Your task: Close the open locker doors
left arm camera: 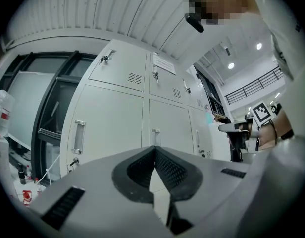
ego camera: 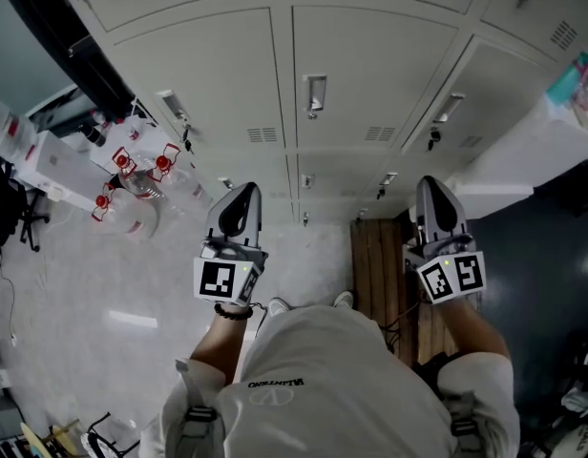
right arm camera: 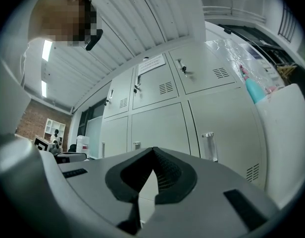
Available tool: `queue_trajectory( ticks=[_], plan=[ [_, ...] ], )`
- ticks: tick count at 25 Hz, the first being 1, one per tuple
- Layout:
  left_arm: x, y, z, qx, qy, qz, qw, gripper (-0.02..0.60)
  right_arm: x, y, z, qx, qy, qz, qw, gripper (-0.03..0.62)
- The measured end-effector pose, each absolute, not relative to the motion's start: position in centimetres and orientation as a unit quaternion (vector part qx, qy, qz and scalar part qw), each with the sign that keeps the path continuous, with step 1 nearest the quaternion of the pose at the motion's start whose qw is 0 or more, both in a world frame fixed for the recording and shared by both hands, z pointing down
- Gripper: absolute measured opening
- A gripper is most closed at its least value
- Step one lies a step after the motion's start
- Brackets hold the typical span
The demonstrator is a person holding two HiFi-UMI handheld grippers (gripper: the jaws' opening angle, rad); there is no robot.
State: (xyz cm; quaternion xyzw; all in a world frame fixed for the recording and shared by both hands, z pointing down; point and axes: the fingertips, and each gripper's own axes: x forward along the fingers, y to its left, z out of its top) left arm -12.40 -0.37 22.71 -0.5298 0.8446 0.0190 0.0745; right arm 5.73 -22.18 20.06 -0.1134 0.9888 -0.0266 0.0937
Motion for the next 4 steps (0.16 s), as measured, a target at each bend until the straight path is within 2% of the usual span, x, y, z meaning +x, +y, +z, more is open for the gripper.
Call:
queue_trajectory(
  ticks=[4],
  plan=[
    [-12.55,-0.72,22.61,-0.531,0.844,0.023,0.076,0.005,5.49,-22.28,19.99,-0.113,0.989,-0.021,0.091,0.008]
  ],
)
